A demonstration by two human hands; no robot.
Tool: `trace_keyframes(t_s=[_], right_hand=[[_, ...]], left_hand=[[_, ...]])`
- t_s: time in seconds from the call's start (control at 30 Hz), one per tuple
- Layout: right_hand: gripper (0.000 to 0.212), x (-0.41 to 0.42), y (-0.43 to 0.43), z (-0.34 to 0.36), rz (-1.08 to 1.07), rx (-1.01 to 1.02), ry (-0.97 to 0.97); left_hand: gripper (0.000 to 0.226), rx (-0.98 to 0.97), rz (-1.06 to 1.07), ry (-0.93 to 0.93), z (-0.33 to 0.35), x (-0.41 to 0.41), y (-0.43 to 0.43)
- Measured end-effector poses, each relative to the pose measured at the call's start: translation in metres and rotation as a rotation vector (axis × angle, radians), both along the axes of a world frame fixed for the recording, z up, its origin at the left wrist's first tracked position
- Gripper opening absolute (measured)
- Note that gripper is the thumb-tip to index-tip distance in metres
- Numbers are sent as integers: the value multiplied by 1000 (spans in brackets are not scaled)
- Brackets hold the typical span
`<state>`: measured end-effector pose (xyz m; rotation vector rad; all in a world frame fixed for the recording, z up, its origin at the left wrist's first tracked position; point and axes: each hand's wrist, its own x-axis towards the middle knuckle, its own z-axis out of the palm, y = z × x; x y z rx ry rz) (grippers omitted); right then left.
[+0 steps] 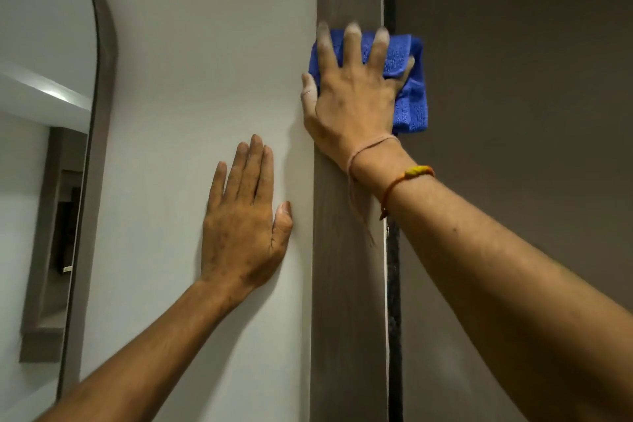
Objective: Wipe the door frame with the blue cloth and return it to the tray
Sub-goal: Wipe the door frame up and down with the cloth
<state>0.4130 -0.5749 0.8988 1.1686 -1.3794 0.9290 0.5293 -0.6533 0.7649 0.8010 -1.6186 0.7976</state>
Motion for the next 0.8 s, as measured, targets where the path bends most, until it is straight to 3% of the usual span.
trace_keyframes(t_s=[0.17,0.3,0.6,0.8], right_hand=[[67,0,-1,-71,12,-82,-13],[66,0,4,-133,3,5,-16],[63,1,-1,-5,14,-50,-18],[68,2,-1,-85,6,-64,-42]], left_hand=[[67,1,-4,-26,-1,1,0],[67,6,-26,-12,-1,1,2],[66,-19,-18,-21,0,1,-3],[64,15,-58,-25,-1,3,1]])
